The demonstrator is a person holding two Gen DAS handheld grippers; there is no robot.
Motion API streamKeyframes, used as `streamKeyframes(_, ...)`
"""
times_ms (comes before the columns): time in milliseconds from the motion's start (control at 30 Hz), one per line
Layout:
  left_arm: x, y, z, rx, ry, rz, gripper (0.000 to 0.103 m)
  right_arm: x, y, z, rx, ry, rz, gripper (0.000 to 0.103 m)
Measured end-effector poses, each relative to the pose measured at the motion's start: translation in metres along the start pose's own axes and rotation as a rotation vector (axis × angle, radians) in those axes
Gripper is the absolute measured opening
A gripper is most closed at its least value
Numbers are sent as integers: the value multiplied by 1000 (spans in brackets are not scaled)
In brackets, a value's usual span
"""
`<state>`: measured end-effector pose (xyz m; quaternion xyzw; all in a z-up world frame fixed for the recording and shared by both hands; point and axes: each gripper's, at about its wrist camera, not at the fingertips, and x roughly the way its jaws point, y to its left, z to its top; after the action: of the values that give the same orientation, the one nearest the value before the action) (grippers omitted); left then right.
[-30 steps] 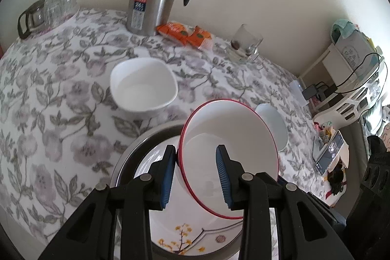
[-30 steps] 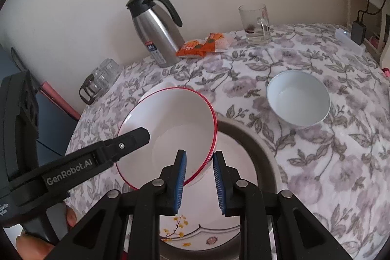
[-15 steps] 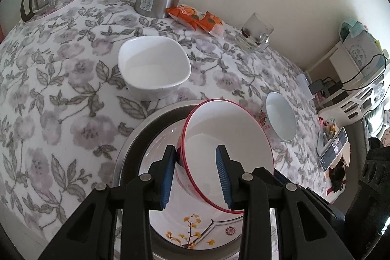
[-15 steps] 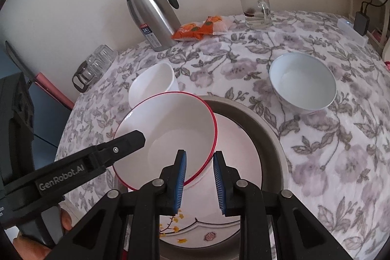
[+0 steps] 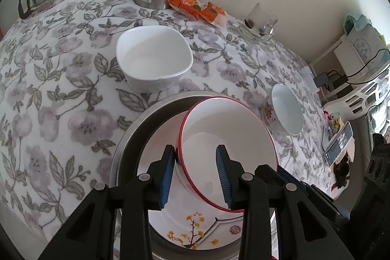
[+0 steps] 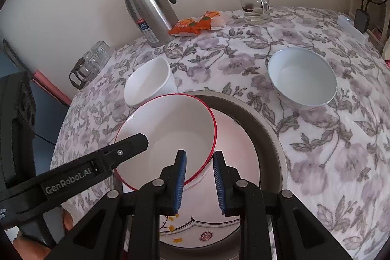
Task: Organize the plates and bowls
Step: 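Carry the red-rimmed bowl over the stacked plates with both tools, then lower the red-rimmed bowl onto the white plate and open both tools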
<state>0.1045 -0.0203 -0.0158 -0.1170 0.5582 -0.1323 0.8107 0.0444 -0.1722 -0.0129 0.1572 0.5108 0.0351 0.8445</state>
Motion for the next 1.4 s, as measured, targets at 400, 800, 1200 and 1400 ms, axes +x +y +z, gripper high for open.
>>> streamKeyframes(400, 6, 1, -1, 1, 28, 12, 35, 3, 1, -1, -3, 21, -4, 25)
streamKeyframes(800, 6, 3, 0, -15, 33, -2, 37, 3, 0, -1, 2, 22, 6, 27)
streamKeyframes(1200, -1, 11, 4, -46, 4, 5, 37, -4, -3, 1, 8, -3, 0, 27)
streamKeyframes(1400, -13, 15, 6, -64, -52, 23, 37, -13, -1, 5, -4, -56, -12, 29)
